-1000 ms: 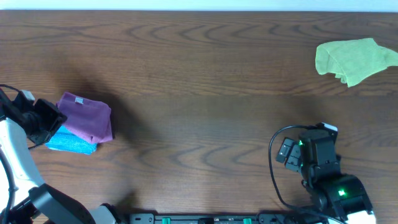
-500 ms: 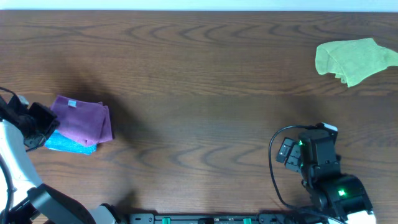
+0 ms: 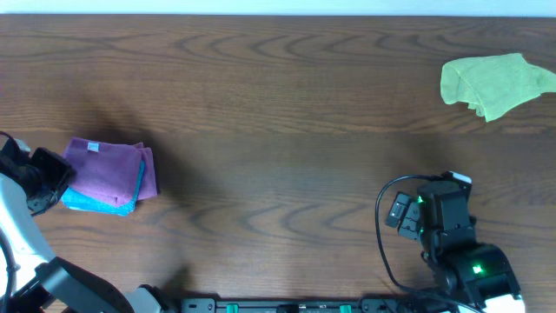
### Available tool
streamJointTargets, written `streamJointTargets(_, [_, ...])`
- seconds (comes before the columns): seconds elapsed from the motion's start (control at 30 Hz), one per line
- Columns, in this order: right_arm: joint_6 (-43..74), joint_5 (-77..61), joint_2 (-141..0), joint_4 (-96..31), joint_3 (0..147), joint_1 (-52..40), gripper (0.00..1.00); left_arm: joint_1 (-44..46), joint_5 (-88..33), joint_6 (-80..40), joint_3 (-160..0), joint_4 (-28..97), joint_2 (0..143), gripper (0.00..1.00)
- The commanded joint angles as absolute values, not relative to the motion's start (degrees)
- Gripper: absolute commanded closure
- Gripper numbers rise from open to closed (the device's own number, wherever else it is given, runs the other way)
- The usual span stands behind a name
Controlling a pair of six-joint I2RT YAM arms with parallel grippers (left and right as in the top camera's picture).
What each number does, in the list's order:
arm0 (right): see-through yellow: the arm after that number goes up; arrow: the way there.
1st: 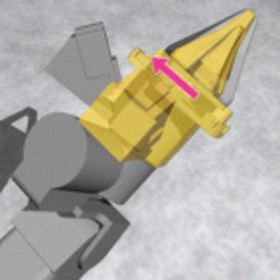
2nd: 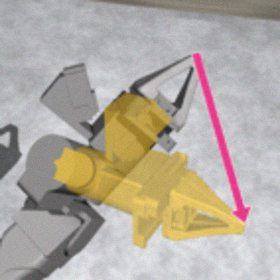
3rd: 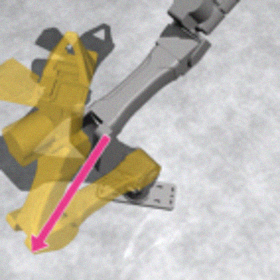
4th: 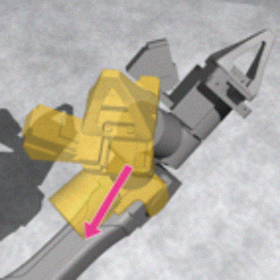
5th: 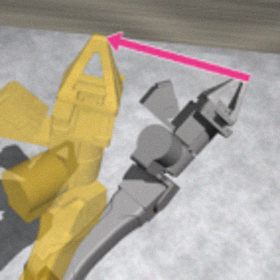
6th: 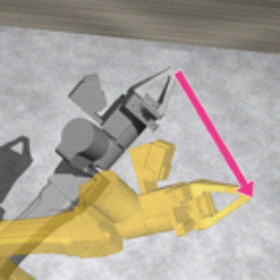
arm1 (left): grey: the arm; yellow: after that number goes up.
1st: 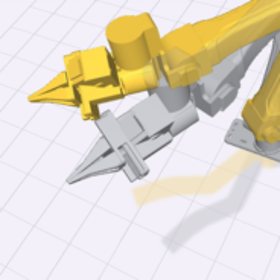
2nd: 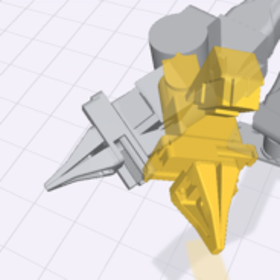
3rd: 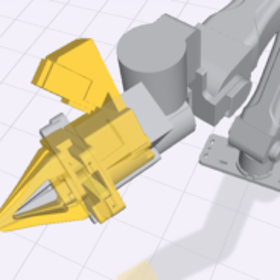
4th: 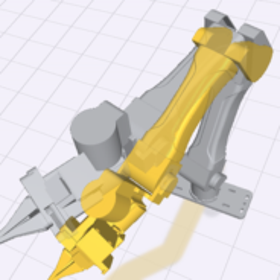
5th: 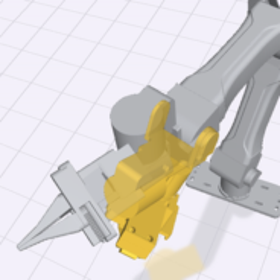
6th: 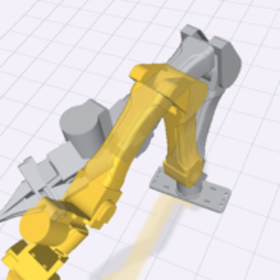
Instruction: Fold the cloth
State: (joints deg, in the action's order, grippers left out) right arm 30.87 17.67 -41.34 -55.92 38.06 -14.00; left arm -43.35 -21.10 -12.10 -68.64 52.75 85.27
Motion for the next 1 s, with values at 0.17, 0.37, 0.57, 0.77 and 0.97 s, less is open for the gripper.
streamJointTargets(0.17, [31.68,18.63,-40.99,-55.99,37.74,-13.52,0.01,-43.59,-20.71,-11.40,-68.51,52.40,84.33,0.28])
streamJointTargets(0.37, [31.68,18.63,-40.99,-55.99,37.74,-13.52,0.01,-43.59,-23.53,-11.38,-68.53,52.27,84.31,0.05])
streamJointTargets(0.57, [31.68,18.63,-40.99,-55.99,37.74,-13.52,0.01,-43.57,-26.04,-11.35,-69.14,53.65,83.59,0.05])
streamJointTargets(0.77, [31.68,18.63,-40.99,-55.99,37.74,-13.52,0.01,-43.48,-27.53,-10.87,-70.28,55.18,78.39,0.05])
streamJointTargets(0.97, [31.68,18.63,-40.99,-55.99,37.74,-13.52,0.01,-43.48,-27.49,-10.90,-70.28,56.38,72.49,0.05])
